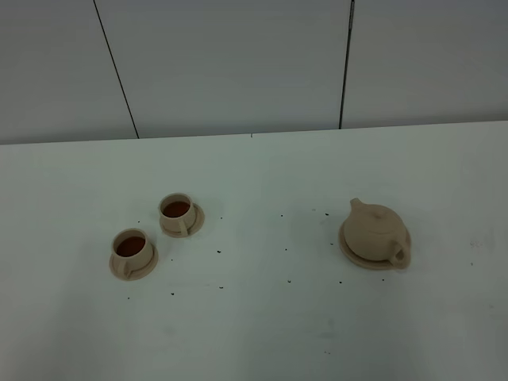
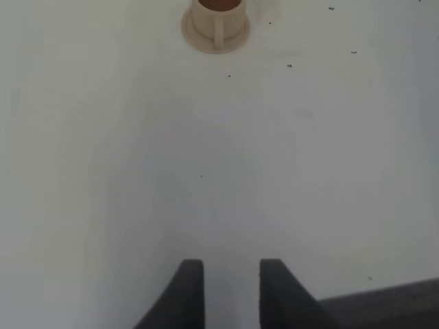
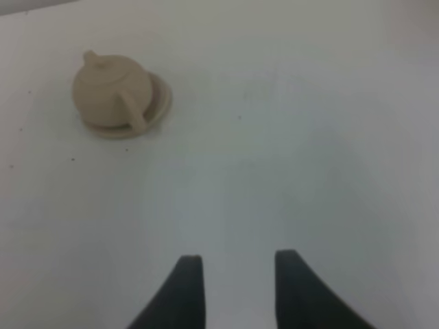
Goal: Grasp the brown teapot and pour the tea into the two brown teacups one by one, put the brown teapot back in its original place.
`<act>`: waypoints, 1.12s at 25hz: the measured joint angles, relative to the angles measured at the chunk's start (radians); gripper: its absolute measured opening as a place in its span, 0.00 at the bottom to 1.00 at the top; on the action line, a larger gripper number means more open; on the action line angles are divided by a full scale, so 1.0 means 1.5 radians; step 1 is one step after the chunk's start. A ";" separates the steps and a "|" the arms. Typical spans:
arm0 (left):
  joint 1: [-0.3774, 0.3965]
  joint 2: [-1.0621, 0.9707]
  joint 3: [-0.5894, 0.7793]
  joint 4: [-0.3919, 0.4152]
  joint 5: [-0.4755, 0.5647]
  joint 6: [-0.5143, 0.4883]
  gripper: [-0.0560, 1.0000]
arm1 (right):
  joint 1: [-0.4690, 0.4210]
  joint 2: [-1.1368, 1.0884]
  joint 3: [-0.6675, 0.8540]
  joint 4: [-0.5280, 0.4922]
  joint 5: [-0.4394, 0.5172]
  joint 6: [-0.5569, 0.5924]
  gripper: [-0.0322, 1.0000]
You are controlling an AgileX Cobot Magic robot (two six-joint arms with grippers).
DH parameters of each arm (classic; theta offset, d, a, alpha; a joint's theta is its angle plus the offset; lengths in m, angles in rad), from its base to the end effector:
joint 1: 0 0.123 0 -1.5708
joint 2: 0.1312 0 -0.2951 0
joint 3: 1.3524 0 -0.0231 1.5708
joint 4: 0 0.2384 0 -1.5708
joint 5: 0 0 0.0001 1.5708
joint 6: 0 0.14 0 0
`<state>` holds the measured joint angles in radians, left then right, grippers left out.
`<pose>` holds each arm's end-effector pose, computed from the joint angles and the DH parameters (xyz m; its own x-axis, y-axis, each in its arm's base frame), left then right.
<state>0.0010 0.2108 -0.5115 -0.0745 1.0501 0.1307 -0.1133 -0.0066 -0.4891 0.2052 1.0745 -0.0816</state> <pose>0.0442 -0.0090 0.2477 -0.6066 0.0926 -0.7896 0.1071 0.9937 0.0343 0.0182 0.0232 0.2462 -0.4619 0.0696 -0.8842 -0.0385 0.9944 0.0984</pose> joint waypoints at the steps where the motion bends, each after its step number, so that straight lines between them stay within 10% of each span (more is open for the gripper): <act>1: 0.000 0.000 0.000 0.000 0.000 0.000 0.31 | 0.000 0.000 0.000 0.001 0.000 0.000 0.27; 28: 0.000 0.000 0.000 0.000 0.000 0.000 0.31 | 0.000 0.000 0.000 0.003 0.000 0.000 0.27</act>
<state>0.0010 0.2108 -0.5115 -0.0745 1.0501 0.1307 -0.1133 -0.0066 -0.4891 0.2104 1.0745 -0.0816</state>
